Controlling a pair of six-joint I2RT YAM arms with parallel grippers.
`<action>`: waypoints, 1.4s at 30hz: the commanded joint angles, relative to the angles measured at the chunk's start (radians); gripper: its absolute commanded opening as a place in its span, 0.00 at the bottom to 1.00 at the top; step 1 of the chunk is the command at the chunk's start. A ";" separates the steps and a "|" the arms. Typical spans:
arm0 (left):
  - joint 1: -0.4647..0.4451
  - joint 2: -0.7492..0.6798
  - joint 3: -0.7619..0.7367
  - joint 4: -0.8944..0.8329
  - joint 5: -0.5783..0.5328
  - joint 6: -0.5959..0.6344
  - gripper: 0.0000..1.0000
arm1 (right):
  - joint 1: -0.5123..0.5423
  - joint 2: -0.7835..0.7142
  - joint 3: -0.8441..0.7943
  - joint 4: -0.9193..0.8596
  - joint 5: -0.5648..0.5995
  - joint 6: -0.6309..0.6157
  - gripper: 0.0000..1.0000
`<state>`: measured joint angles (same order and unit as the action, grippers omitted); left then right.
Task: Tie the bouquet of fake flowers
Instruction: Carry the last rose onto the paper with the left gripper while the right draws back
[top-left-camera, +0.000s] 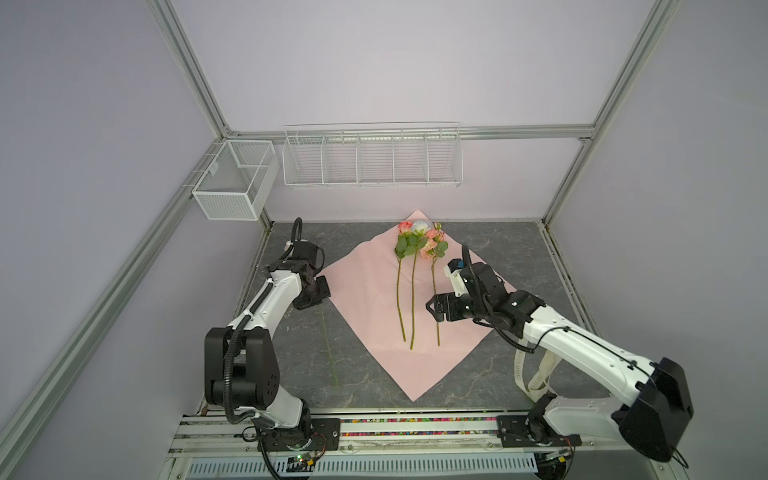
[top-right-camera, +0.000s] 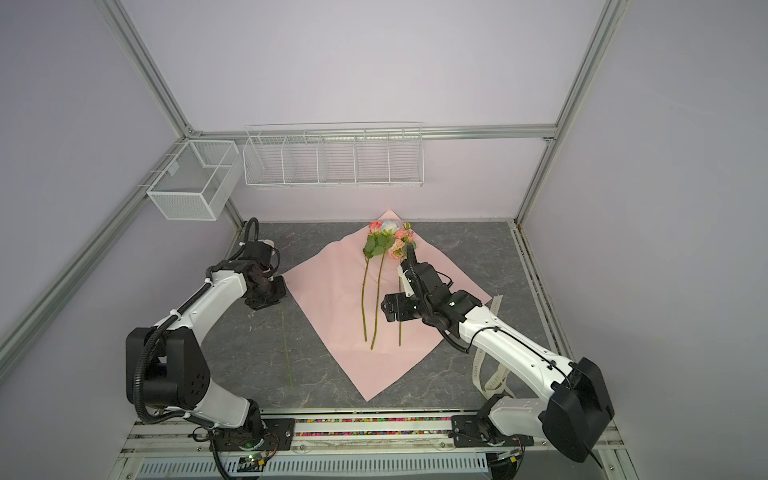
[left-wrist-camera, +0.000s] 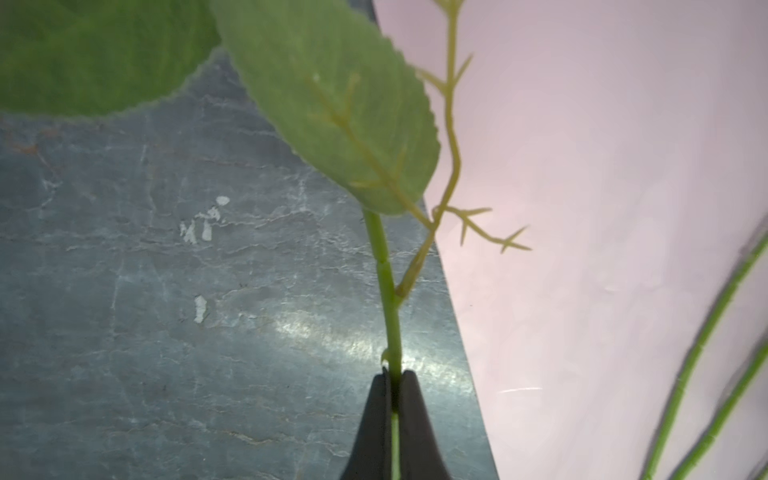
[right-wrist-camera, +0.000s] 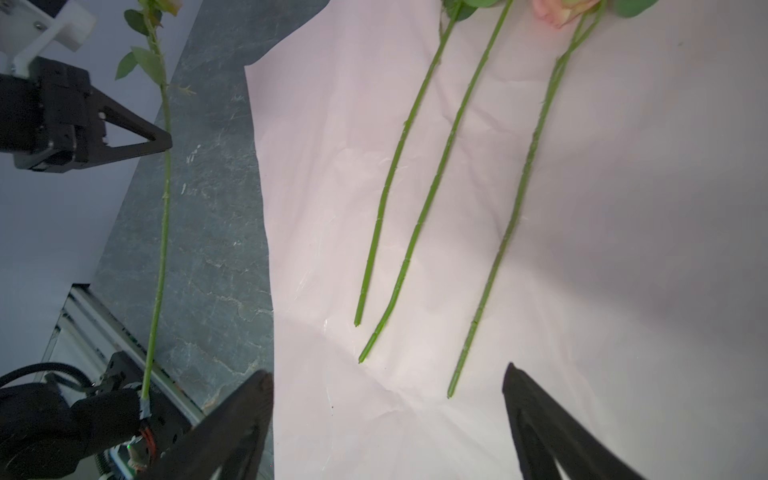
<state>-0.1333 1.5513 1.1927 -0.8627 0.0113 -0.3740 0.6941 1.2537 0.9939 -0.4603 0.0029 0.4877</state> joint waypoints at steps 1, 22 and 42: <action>-0.057 -0.013 0.059 0.037 0.124 -0.020 0.00 | -0.053 -0.073 -0.047 -0.037 0.121 0.065 0.89; -0.472 0.622 0.731 0.083 0.247 -0.063 0.00 | -0.196 -0.190 -0.164 -0.080 0.037 0.115 0.89; -0.486 0.895 0.914 0.145 0.257 -0.046 0.04 | -0.205 -0.133 -0.153 -0.077 0.005 0.101 0.89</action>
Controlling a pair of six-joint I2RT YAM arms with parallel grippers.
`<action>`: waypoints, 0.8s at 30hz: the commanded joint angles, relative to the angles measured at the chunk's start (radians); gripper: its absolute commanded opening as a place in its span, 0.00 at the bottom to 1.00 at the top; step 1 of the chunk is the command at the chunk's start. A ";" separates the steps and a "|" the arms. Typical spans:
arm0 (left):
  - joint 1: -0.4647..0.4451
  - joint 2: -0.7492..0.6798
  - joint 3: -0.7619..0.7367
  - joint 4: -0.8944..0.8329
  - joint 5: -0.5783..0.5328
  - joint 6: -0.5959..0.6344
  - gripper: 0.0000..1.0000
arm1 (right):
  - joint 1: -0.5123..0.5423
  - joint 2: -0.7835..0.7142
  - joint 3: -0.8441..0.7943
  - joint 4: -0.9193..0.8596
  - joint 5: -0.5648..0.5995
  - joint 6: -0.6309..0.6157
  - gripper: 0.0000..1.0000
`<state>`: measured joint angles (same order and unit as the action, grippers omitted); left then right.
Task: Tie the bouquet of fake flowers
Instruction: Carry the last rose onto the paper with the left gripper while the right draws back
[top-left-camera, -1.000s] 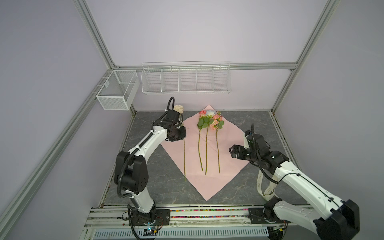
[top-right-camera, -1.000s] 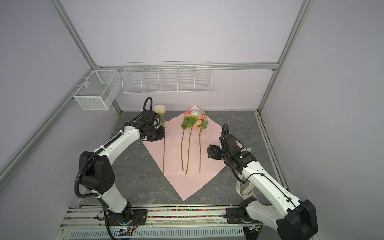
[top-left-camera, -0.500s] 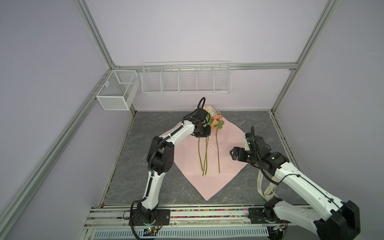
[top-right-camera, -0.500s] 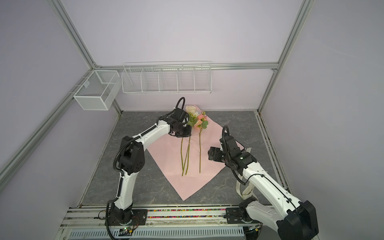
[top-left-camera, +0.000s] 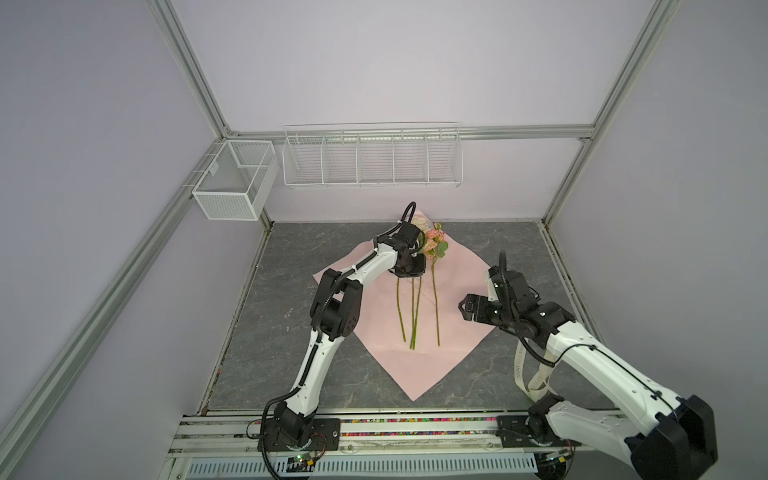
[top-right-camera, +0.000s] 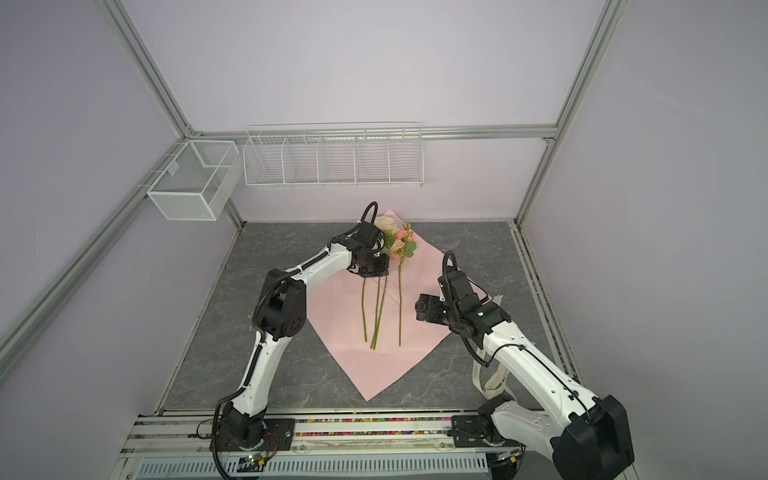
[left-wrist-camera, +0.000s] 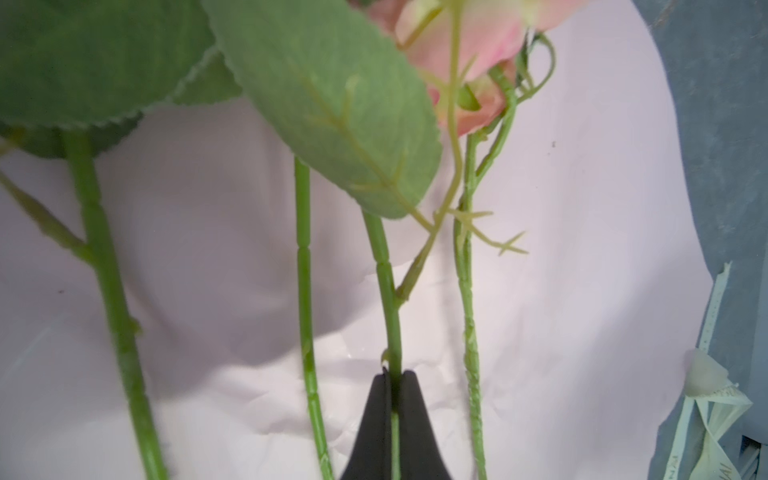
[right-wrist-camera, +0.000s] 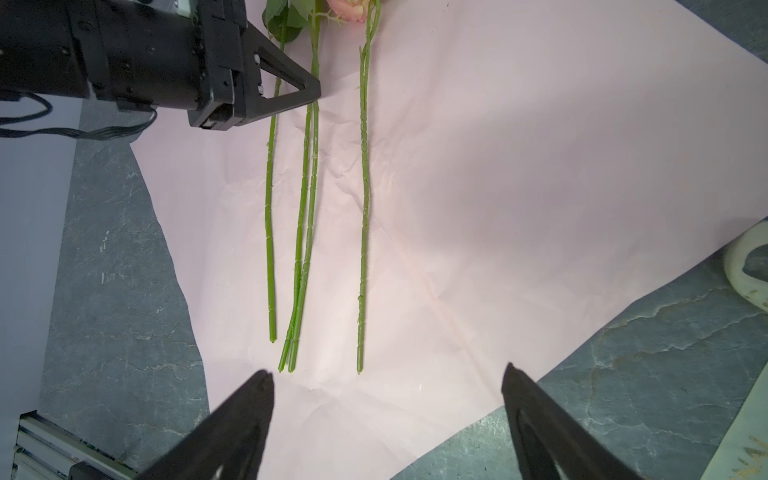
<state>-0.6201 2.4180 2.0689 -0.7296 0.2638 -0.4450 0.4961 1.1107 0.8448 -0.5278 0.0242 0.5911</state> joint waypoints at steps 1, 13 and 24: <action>0.000 0.033 0.046 -0.001 -0.006 0.031 0.05 | -0.008 0.014 -0.001 -0.013 -0.019 -0.003 0.89; 0.000 -0.035 0.048 -0.040 -0.032 0.043 0.25 | -0.007 0.018 0.004 -0.005 -0.039 -0.002 0.89; 0.002 -0.223 -0.113 -0.017 -0.054 0.068 0.34 | -0.019 -0.056 -0.059 0.071 -0.075 0.039 0.89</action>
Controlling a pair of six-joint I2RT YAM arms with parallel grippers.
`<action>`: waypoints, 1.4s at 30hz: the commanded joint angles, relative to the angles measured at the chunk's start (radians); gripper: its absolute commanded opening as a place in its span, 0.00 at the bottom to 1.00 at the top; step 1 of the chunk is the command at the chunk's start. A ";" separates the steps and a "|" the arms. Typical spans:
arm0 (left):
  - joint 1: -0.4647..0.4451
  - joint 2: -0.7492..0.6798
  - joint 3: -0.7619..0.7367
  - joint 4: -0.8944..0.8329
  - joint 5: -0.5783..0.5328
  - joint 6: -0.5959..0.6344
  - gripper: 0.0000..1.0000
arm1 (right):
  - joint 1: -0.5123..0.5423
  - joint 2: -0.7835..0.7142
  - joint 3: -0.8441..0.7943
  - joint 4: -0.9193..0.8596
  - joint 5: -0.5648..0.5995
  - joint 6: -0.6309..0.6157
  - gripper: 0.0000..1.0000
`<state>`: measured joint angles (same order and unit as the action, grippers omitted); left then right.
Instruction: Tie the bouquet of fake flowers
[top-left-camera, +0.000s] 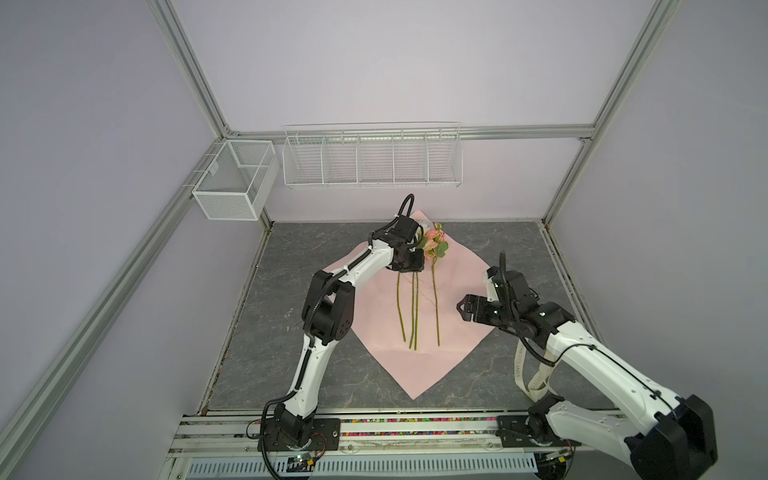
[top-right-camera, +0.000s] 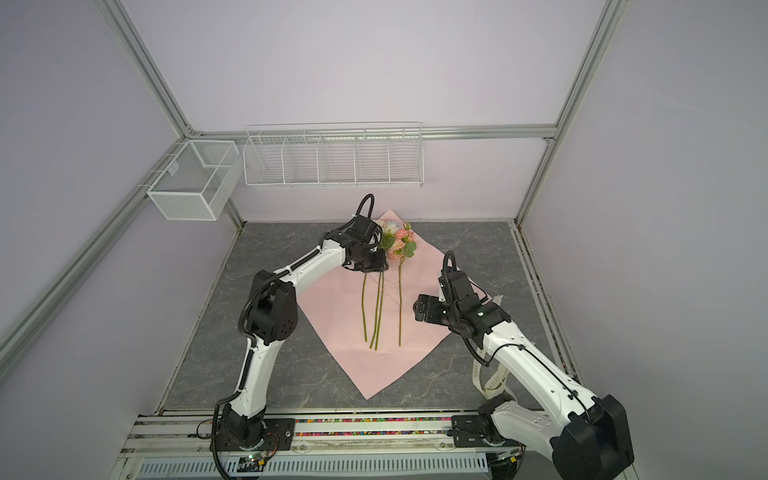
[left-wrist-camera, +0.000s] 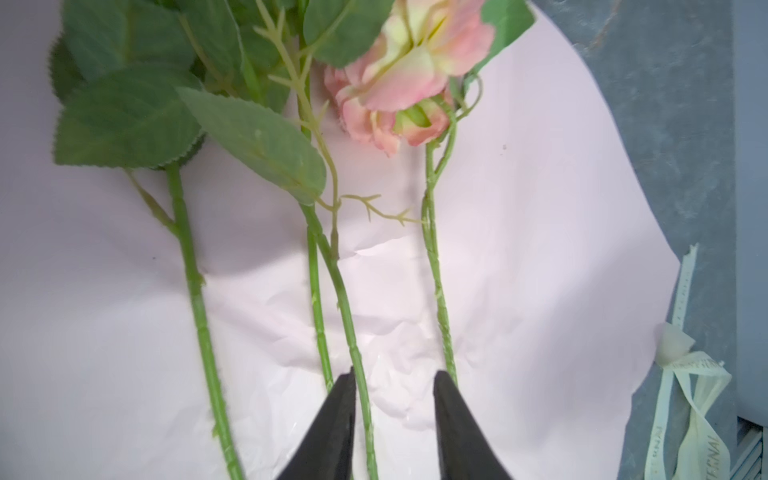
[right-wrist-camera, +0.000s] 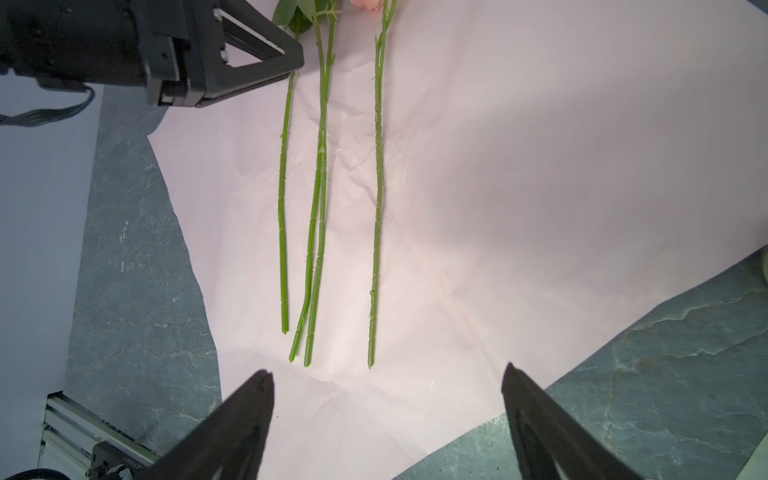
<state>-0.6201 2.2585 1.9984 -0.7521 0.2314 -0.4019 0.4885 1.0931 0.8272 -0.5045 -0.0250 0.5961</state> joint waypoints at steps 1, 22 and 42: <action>0.001 -0.075 -0.055 0.005 -0.018 0.028 0.34 | -0.013 -0.042 -0.049 0.051 -0.032 0.042 0.89; 0.000 -0.857 -1.130 0.510 -0.102 -0.290 0.43 | 0.153 -0.345 -0.379 0.059 -0.332 0.163 0.89; -0.007 -1.224 -1.478 0.430 -0.018 -0.343 0.48 | 0.863 -0.091 -0.450 0.478 0.081 0.252 0.90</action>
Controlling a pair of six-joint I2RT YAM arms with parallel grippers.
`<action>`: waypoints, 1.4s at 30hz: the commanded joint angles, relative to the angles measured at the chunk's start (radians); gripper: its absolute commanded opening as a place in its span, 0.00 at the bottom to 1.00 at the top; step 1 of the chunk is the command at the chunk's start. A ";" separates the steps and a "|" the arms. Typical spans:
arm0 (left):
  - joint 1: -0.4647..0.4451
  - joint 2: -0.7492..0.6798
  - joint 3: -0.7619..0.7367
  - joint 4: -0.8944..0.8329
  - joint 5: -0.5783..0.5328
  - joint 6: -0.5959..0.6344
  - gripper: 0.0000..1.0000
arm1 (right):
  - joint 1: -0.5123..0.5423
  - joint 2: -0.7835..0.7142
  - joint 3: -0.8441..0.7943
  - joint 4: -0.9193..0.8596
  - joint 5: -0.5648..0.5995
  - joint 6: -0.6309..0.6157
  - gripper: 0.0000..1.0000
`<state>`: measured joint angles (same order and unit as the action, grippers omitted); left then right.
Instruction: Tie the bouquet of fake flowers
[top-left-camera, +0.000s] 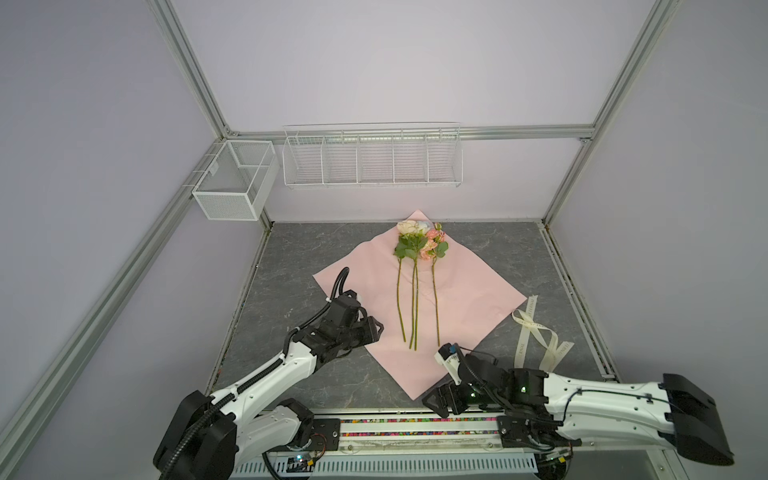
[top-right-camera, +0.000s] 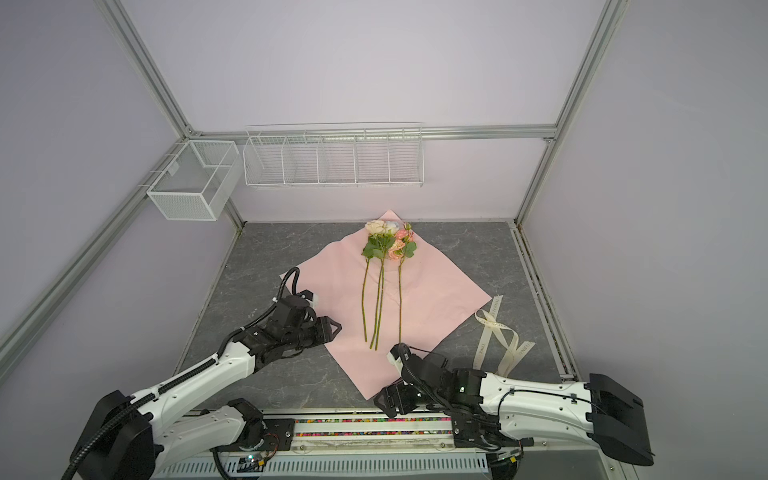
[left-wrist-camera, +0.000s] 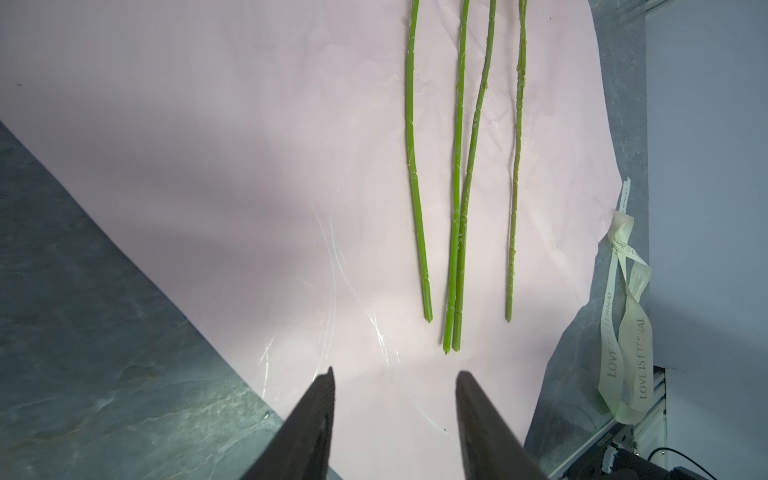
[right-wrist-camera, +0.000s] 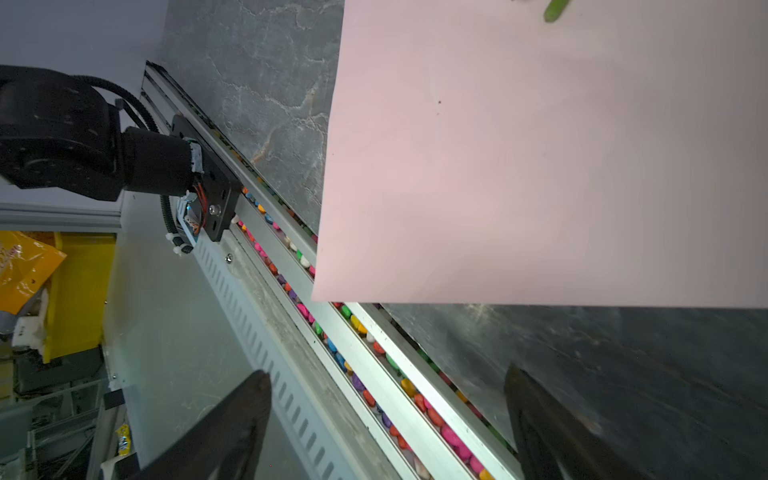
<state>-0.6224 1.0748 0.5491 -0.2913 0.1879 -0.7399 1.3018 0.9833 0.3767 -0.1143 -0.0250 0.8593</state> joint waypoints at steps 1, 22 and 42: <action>-0.004 -0.052 -0.036 -0.038 0.032 -0.006 0.48 | 0.070 0.029 -0.004 0.108 0.089 -0.016 0.90; -0.006 -0.127 -0.019 -0.123 0.015 0.028 0.49 | 0.011 0.208 0.117 0.155 0.289 -0.167 0.89; -0.016 -0.039 0.025 0.032 0.132 0.080 0.33 | -0.337 0.416 0.337 -0.045 0.139 -0.192 0.89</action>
<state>-0.6296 1.0275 0.5480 -0.3115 0.2832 -0.6724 0.9928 1.3621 0.6777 -0.1040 0.1604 0.6575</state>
